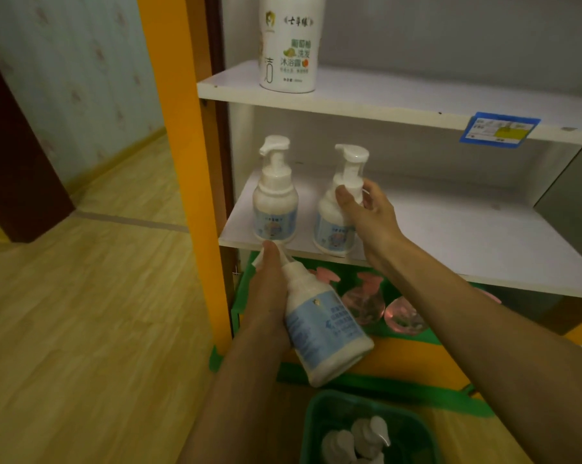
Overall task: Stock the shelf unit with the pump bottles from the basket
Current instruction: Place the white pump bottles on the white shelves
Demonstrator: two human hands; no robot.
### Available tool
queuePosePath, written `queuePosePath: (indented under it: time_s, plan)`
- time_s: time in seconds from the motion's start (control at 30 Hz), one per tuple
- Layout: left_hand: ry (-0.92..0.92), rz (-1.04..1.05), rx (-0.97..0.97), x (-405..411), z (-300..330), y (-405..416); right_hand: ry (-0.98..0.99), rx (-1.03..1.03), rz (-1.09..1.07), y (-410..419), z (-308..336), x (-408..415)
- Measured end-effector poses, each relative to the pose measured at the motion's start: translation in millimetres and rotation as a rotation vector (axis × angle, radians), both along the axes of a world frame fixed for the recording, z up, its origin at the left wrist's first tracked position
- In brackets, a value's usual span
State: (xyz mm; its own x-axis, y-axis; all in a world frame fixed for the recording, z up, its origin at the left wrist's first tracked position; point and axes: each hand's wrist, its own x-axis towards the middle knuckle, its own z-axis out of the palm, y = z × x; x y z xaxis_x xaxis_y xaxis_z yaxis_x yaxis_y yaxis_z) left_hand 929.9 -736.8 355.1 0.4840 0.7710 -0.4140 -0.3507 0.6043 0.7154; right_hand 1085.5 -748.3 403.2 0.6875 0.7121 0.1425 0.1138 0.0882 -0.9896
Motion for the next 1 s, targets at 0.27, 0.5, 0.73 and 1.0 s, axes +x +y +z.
queuePosePath:
  time_s: [0.27, 0.5, 0.73, 1.0]
  plan:
    - [0.036, -0.048, 0.046, 1.8, 3.1, -1.8, -0.070, -0.172, -0.050, -28.3, -1.0, -0.1]
    - [0.115, -0.123, 0.091, 5.2, 13.1, -20.6, 0.145, -0.318, 0.054, -139.4, -26.7, -16.9]
    - [-0.054, -0.244, 0.119, 15.5, 12.9, -49.0, 0.735, -0.320, 0.681, -186.6, -56.8, -27.7]
    - [0.170, -0.187, 0.399, 33.4, 1.6, -55.1, 0.554, -0.414, 0.643, -185.3, -54.3, -31.2]
